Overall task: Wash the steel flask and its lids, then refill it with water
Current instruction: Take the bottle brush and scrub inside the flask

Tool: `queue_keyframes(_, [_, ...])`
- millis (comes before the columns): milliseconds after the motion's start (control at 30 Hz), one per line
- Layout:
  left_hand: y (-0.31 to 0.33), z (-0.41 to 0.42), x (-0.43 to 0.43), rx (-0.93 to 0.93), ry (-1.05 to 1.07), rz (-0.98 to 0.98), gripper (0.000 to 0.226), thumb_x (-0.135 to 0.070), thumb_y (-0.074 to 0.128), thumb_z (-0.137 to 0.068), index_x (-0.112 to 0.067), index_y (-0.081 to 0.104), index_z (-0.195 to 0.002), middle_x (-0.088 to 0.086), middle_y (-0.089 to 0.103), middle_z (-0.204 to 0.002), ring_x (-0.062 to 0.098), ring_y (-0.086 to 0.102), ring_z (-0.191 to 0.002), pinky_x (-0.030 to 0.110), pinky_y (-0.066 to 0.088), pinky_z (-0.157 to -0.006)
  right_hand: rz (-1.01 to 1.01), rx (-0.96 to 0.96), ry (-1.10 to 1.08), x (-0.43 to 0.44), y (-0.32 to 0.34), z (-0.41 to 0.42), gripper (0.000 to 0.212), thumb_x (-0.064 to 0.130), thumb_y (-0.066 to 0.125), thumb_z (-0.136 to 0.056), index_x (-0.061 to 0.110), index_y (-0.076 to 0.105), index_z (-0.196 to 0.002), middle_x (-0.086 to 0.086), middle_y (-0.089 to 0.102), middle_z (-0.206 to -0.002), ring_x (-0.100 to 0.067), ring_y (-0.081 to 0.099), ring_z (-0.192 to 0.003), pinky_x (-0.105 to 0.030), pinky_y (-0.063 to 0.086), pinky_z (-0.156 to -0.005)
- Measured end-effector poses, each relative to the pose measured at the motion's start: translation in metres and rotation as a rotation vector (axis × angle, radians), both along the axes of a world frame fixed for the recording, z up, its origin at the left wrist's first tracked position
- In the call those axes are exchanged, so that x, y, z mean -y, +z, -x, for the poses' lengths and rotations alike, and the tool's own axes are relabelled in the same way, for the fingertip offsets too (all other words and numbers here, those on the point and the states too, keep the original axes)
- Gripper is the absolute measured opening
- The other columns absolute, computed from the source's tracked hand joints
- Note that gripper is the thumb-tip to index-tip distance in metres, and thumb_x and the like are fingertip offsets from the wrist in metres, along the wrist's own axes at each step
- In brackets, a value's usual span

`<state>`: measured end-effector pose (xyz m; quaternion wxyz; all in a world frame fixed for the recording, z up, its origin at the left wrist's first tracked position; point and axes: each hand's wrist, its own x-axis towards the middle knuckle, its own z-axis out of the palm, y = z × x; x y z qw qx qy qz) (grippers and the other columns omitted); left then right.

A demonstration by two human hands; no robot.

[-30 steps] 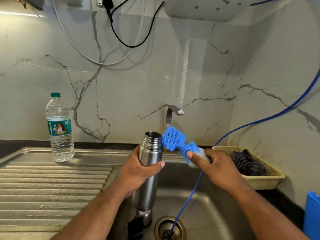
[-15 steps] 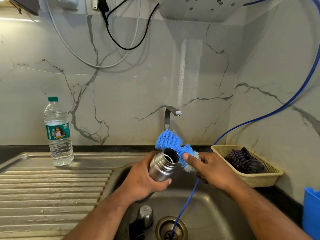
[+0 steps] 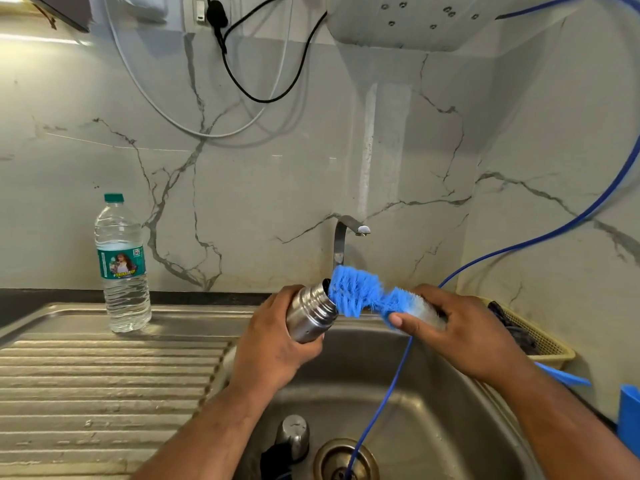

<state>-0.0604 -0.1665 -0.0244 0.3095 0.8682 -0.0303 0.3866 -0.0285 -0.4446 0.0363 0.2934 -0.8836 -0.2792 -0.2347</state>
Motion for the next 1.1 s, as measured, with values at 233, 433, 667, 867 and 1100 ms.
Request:
queue_keyframes(233, [0.009,0.005,0.001,0.112,0.167,-0.559,0.097,-0.043,0.098,-0.044,-0.033,0.053,-0.129,-0.01,0.066,-0.114,0.013,0.064,-0.101,0.039,0.046,-0.098,0.206,-0.034,0.032,0.022,0.0,-0.013,0.068,0.096,0.045,-0.067,0.046,0.072,-0.104,0.016,0.07,-0.081,-0.002,0.064,-0.078,-0.032,0.053,-0.07])
queue_keyframes(433, [0.004,0.005,0.005,0.022,0.124,-0.64,0.1,-0.045,0.099,-0.04,-0.034,0.056,-0.129,-0.012,0.067,-0.113,0.012,0.066,-0.102,0.04,0.049,-0.098,0.452,0.047,-0.025,0.012,-0.002,-0.01,0.083,0.098,0.024,-0.068,0.038,0.068,-0.103,0.01,0.064,-0.073,-0.004,0.058,-0.07,-0.023,0.039,-0.06])
queue_keyframes(667, [0.012,0.008,0.023,0.082,0.052,-0.709,0.093,-0.044,0.096,-0.046,-0.036,0.054,-0.128,-0.013,0.066,-0.119,0.012,0.063,-0.108,0.04,0.044,-0.102,0.232,-0.291,0.212,-0.011,-0.012,-0.004,0.077,0.092,0.049,-0.074,0.02,0.07,-0.091,-0.004,0.067,-0.076,-0.01,0.059,-0.064,-0.037,0.048,-0.061])
queue_keyframes(867, [0.016,0.01,-0.006,0.003,0.17,-0.638,0.091,-0.04,0.097,-0.049,-0.035,0.055,-0.13,-0.009,0.066,-0.117,0.015,0.062,-0.106,0.044,0.045,-0.101,0.518,-0.169,-0.055,-0.004,-0.006,0.0,0.069,0.069,0.073,-0.078,0.043,0.046,-0.136,0.019,0.059,-0.118,-0.003,0.054,-0.097,-0.03,0.051,-0.084])
queue_keyframes(1100, [0.009,0.007,-0.003,-0.025,0.168,-0.663,0.098,-0.039,0.1,-0.039,-0.032,0.06,-0.127,-0.009,0.068,-0.114,0.017,0.066,-0.102,0.046,0.048,-0.098,0.661,0.042,-0.033,-0.023,-0.01,0.004,0.047,0.068,0.047,-0.096,0.029,0.063,-0.115,0.007,0.066,-0.11,-0.017,0.062,-0.099,-0.038,0.053,-0.081])
